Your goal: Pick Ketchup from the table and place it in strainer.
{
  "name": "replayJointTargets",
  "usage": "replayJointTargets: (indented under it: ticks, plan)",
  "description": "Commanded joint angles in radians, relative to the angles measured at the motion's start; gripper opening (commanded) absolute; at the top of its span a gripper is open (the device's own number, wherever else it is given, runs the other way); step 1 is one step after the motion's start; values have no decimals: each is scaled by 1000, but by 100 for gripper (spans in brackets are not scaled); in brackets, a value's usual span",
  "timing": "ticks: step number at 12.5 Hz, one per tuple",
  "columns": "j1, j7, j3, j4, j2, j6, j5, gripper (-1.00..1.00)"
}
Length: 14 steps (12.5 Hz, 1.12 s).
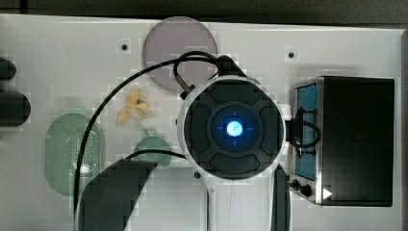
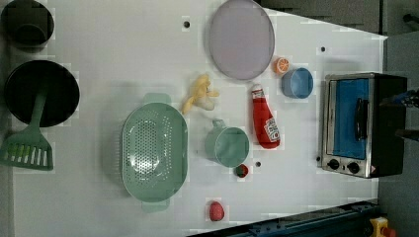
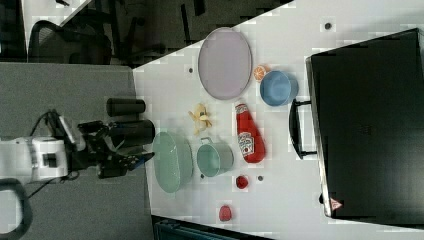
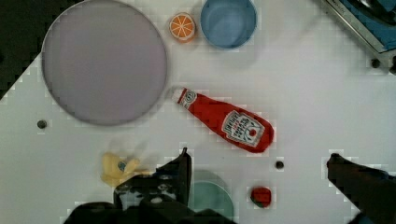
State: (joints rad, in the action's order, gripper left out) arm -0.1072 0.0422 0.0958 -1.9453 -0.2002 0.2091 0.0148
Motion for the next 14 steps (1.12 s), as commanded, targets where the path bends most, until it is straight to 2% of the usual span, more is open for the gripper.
replayJointTargets:
  ticks: [1, 10, 14]
  plan:
    - [-19, -133, 16, -108, 83, 62, 7, 100]
    - [-18, -957, 28, -410, 150, 430, -3, 100]
    - [-16, -992, 30, -488, 232, 621, -3, 100]
